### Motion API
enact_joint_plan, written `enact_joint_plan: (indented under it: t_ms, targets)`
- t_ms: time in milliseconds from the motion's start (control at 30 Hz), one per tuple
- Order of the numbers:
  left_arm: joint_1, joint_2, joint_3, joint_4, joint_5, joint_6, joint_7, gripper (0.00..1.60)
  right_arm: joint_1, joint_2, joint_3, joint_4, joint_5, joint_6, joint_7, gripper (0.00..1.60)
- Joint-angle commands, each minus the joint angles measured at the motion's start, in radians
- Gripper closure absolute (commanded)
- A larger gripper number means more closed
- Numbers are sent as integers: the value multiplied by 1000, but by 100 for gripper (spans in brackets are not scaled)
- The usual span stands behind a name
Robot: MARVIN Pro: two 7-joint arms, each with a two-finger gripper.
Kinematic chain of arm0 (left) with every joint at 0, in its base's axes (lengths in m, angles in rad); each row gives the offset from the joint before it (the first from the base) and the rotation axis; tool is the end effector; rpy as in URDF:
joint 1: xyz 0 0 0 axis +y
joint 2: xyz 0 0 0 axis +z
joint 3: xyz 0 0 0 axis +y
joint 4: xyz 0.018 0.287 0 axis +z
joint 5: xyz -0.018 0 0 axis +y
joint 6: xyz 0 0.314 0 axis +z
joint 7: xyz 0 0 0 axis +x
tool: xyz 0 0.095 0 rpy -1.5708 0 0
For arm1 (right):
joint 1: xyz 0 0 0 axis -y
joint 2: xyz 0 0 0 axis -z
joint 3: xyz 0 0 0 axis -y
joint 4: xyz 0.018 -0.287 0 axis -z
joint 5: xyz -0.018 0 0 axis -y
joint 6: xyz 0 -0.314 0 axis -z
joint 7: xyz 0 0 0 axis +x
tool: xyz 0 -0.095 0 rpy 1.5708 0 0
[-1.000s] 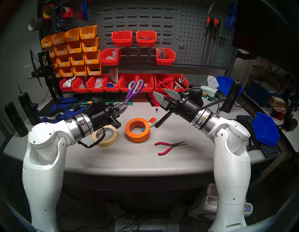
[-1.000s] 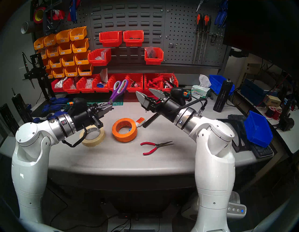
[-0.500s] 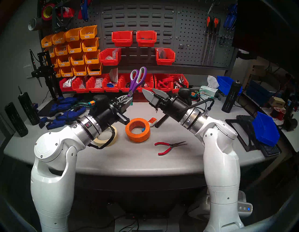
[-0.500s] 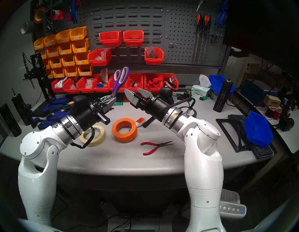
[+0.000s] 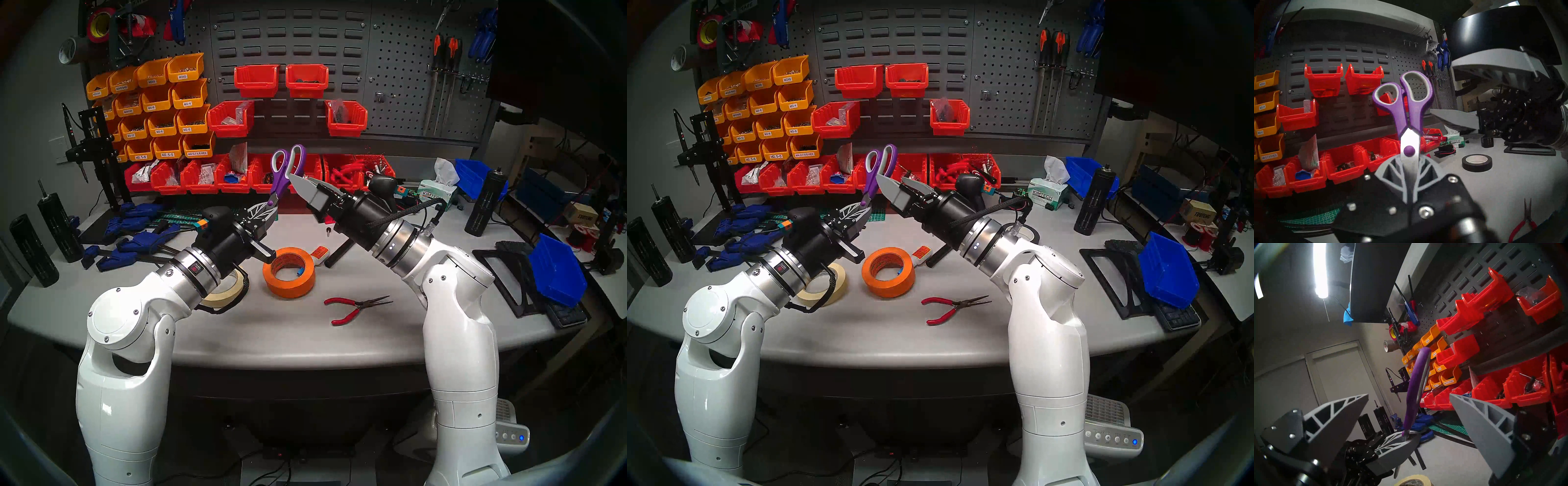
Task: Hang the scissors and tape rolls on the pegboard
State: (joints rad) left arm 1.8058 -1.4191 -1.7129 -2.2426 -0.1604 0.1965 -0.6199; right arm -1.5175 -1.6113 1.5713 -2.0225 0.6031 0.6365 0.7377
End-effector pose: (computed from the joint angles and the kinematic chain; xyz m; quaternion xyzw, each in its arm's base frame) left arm 0.3185 0.0012 -0.1418 0.5905 -0.2443 0.7515 0.1636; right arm 0.3652 0.0817 -0.1173 -0.5542 -0.1560 -0.6127 0.5414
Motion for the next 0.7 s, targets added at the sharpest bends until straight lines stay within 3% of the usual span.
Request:
enact_joint_plan:
  t_ms: [0,667]
  targets:
    - [-26,-21,8,-44,-20,-35,3,160,2,-4,-9,-22,8,-8,-16,0]
    - [64,-26,-13,-119,-57,-30,-46,160,63,-13,-60,33,7,-18,-21,0]
